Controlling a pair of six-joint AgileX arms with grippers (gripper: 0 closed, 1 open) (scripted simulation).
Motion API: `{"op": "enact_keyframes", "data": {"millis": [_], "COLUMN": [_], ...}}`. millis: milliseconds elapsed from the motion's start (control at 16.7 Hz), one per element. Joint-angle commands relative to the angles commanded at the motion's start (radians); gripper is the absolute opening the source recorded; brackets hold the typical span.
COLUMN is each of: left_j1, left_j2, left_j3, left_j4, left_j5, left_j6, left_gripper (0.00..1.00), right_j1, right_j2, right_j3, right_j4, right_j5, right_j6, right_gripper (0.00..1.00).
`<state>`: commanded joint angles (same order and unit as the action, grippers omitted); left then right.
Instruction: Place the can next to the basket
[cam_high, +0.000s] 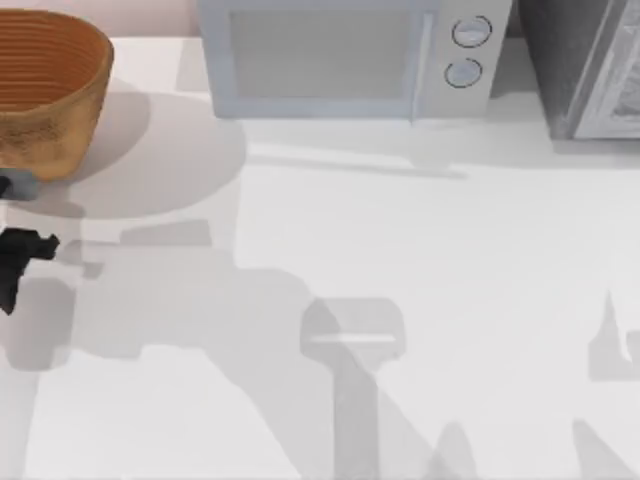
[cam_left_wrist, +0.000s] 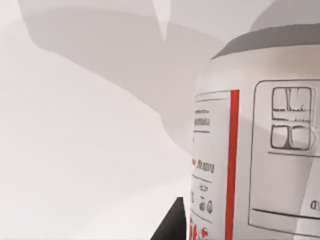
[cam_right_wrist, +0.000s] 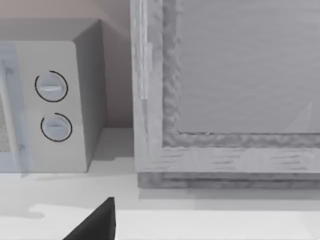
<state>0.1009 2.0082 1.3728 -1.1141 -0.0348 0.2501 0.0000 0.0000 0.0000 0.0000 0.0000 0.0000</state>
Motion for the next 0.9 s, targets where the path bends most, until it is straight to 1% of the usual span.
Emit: {"op": "enact_keyframes", "data": {"millis": [120,240,480,900], "left_j1": [0.069,0.102,0.107,0.115], "left_j2": [-0.044,-0.076,-0.084,-0.06], "left_j3": [0.0,0.018,0.026,0.008], "left_j4": [0.029,0.06,0.07,0.048], "left_j5": [0.014,0.029,0.034,0.014], "left_j6": [-0.011,-0.016,-0.017,-0.01], "left_gripper": [0.0,0.0,0.0,0.0], "right_j1": [0.0,0.0,0.0,0.0], "right_j2": [0.0,0.0,0.0,0.0], "right_j3": [0.0,0.0,0.0,0.0], "right_j4": [0.0,0.0,0.0,0.0], "right_j5": [0.0,0.0,0.0,0.0], "right_j6": [0.0,0.0,0.0,0.0], "right_gripper": [1.0,1.0,1.0,1.0]}}
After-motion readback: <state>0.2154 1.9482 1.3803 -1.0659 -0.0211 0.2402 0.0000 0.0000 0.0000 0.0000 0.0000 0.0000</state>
